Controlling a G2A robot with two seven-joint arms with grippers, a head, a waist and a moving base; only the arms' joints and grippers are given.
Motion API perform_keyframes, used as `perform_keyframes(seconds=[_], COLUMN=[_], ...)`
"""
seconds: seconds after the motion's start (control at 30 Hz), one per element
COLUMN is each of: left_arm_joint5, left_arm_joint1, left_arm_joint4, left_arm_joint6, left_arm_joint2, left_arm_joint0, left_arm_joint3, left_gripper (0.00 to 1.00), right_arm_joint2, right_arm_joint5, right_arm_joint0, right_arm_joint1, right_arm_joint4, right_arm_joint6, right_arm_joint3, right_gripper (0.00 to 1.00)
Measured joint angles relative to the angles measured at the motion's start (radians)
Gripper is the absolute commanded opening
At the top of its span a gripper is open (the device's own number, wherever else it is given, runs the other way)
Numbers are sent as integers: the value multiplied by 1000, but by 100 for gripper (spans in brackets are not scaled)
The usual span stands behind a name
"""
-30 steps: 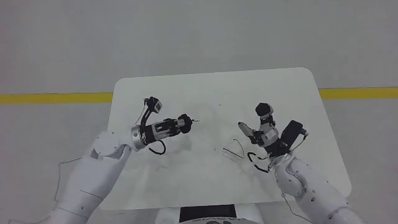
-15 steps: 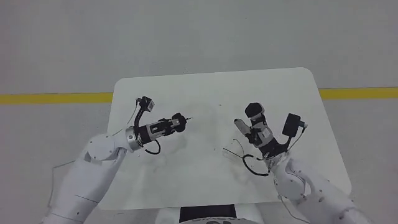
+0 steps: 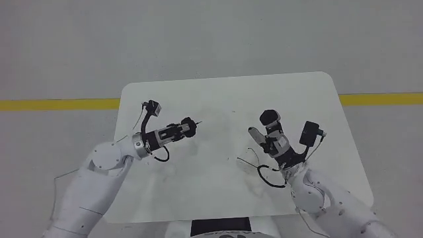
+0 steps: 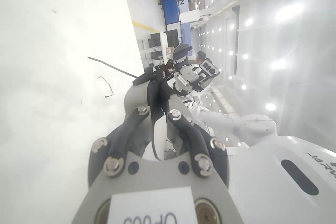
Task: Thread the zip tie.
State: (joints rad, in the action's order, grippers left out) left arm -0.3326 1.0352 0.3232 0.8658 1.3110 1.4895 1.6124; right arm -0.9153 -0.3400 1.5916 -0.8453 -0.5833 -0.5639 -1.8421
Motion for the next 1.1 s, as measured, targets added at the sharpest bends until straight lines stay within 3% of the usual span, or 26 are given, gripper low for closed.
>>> perform_keyframes(seconds=[0.3,0.53,1.1], left_arm_joint5=[-7,-7,-7], left_arm_joint1=[-15,-19,-19], left_arm_joint4=[-29,36,37], left_arm_joint6=[-32,4,6], left_arm_joint2=[65,115,116], left_arm_joint0=[27,50,50], left_arm_joint3=[-4,52,52], left_gripper=[0,0,0], right_arm_joint2=[0,0,0], right_arm_joint5=[0,0,0], right_arm_joint0=[0,0,0], right_arm_joint1=[0,0,0], right_arm_joint4=[0,0,0], right_arm_joint6=[0,0,0], right_arm_joint3=[0,0,0], right_gripper=[100,100,100])
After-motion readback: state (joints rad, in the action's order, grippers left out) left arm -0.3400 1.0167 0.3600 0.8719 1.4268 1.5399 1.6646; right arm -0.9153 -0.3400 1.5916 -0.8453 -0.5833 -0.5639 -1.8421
